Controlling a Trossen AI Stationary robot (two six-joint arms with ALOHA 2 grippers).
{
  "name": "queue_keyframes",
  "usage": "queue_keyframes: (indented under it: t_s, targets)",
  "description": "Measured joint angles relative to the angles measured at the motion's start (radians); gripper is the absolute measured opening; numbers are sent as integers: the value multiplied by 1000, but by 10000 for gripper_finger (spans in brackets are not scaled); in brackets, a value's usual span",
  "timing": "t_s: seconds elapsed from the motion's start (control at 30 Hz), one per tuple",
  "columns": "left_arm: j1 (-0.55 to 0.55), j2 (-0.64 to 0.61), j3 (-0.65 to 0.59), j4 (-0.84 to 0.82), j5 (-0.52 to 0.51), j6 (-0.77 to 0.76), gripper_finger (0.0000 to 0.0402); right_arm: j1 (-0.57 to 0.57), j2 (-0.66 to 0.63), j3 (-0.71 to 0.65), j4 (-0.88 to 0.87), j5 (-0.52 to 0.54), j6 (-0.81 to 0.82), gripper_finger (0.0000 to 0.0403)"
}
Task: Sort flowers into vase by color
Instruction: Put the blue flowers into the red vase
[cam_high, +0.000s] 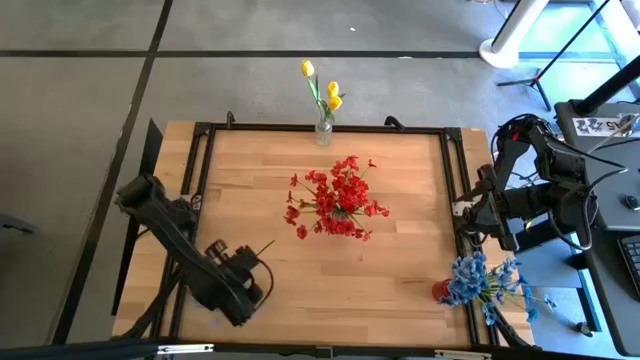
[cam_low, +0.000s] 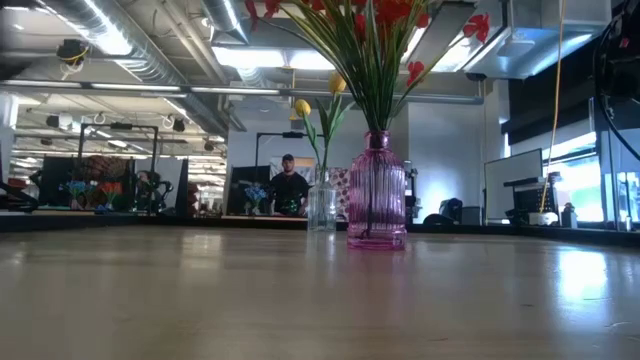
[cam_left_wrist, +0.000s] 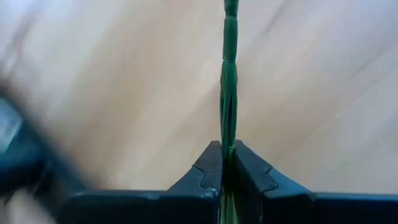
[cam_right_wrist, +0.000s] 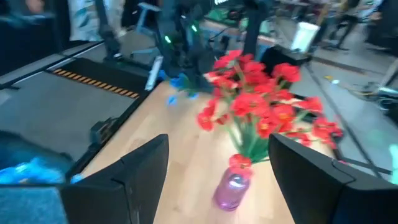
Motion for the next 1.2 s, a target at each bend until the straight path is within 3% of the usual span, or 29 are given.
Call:
queue_keyframes:
  t_s: [0.13,0.27,0.37,0.53,0.67,0.77,0.87,1.03,1.2]
  targets:
    - [-27,-126,81,95,-296,58,11,0,0,0,0,77,-9,273]
    - [-23,-235,92,406,-535,426,11,0,21,0,3,125,-55,273]
    - [12,-274,92,686,-590,788,11,0,48,0,38,167,-112,273]
    - [84,-278,92,1170,-503,1492,10,0,85,0,176,210,-223,273]
    - [163,-278,92,1363,-480,1909,12,-8,86,0,334,262,-193,273]
    - [243,-278,92,1465,-429,2156,15,-60,71,0,385,296,-65,273]
    - [328,-275,92,1596,-284,2351,16,-142,70,1,387,269,38,273]
    - [439,-274,93,1832,-79,2578,17,-311,81,0,434,120,115,273]
    - [569,-266,93,1877,58,2778,16,-536,120,0,704,89,147,273]
